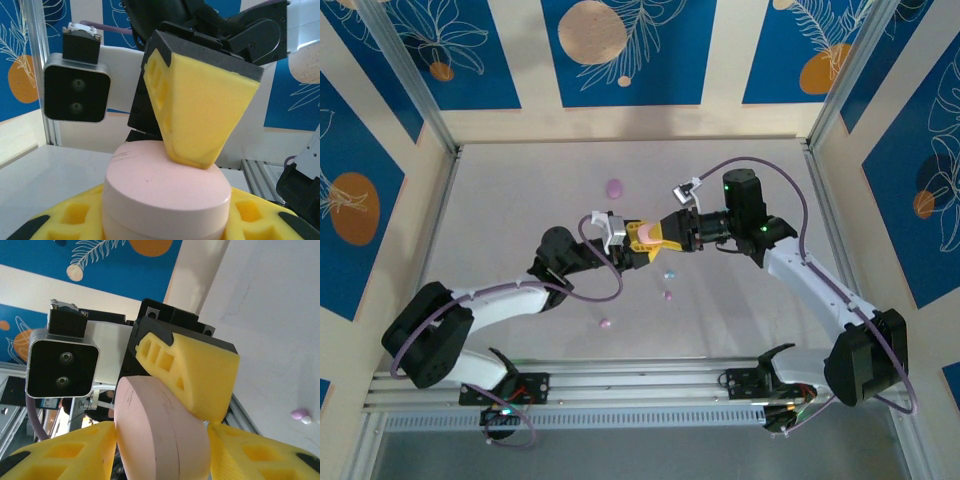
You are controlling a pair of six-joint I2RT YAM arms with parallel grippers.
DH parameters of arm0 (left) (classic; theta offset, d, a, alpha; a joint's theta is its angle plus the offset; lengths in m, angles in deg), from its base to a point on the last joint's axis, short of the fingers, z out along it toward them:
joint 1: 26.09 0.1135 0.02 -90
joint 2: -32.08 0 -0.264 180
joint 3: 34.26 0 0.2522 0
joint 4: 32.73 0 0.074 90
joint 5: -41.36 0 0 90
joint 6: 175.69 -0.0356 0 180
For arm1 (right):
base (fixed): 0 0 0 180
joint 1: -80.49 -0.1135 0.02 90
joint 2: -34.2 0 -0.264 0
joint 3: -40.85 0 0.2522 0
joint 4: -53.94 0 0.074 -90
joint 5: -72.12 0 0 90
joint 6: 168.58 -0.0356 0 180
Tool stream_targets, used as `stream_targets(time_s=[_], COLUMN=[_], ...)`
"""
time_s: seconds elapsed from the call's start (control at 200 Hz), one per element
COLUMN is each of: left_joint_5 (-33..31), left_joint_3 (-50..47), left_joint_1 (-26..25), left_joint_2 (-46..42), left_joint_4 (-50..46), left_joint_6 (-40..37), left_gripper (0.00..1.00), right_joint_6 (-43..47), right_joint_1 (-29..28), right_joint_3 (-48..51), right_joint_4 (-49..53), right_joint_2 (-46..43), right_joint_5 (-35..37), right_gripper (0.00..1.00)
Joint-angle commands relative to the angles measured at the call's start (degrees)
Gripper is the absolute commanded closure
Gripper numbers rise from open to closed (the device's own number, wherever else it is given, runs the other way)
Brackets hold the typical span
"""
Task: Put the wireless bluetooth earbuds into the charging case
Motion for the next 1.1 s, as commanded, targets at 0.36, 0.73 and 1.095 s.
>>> stream_targets(time_s=[0.36, 0.73, 1.095], left_joint_5=[2.59, -9.96, -34.25], left_joint_3=[3.26, -1.28, -0.40], left_joint_1=[-0.25, -0.22, 0.13], left_joint_2=[-0.24, -5.68, -18.74], left_joint_4=[-0.37, -8.48, -33.69], left_joint_6=[-0.33, -9.05, -10.35], left_gripper=[0.65, 0.20, 0.19], right_joint_6=[-7.57, -5.95, 6.97], right_joint_1=[2.06, 6.64, 9.16], right_joint_3=[4.08, 7.30, -0.65], right_joint_4=[-9.81, -8.45, 1.31], right_joint_2=[1.87, 2.64, 25.88], right_joint_5=[-2.58, 8.58, 24.62], right_gripper=[0.76, 0.79, 0.78])
